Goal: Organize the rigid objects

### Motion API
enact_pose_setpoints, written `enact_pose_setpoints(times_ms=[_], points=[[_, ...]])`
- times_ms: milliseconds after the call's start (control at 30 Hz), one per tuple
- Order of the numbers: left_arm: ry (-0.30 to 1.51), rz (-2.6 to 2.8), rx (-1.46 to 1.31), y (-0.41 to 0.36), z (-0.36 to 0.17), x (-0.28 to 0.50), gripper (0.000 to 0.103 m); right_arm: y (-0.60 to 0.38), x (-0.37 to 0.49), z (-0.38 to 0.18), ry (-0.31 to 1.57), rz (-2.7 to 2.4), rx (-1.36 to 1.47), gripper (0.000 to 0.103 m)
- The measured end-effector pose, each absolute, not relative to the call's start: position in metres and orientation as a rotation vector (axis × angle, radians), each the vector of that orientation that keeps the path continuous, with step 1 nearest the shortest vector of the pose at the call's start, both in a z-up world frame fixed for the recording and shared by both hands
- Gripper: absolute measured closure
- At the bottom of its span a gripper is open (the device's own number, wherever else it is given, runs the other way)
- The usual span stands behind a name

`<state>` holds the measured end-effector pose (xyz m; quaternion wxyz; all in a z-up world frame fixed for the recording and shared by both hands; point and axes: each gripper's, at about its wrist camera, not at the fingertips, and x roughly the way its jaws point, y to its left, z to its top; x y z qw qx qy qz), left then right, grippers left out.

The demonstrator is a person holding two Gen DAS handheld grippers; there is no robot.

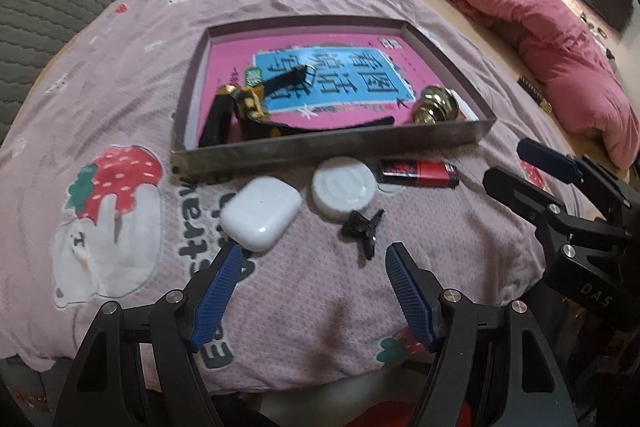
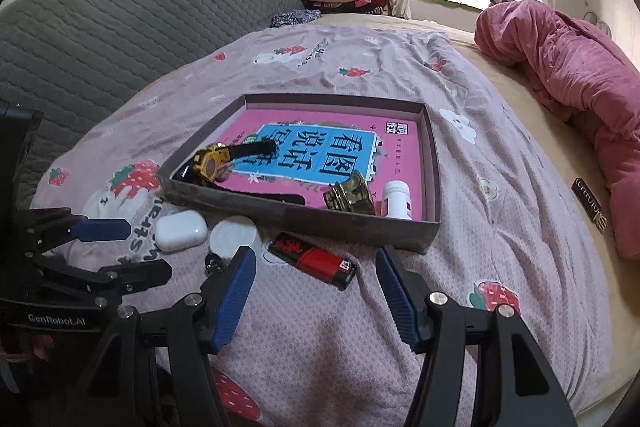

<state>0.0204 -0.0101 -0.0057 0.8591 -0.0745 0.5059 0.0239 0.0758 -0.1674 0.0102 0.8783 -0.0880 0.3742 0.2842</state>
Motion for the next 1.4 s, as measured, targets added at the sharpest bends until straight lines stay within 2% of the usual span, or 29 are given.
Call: enact_pose_setpoints(times_ms=[1100, 1400], points=[[1.098, -0.03, -0.231, -0.023, -0.042, 0.043, 0.028, -0.174, 0.099, -0.03, 0.844, 0.592, -0.261, 0.041], [1.092, -0.05, -0.254, -0.022, -0.045, 0.049, 0.044, -0.176, 0.102, -0.033, 0.85, 0.586, -0.252, 0.041]])
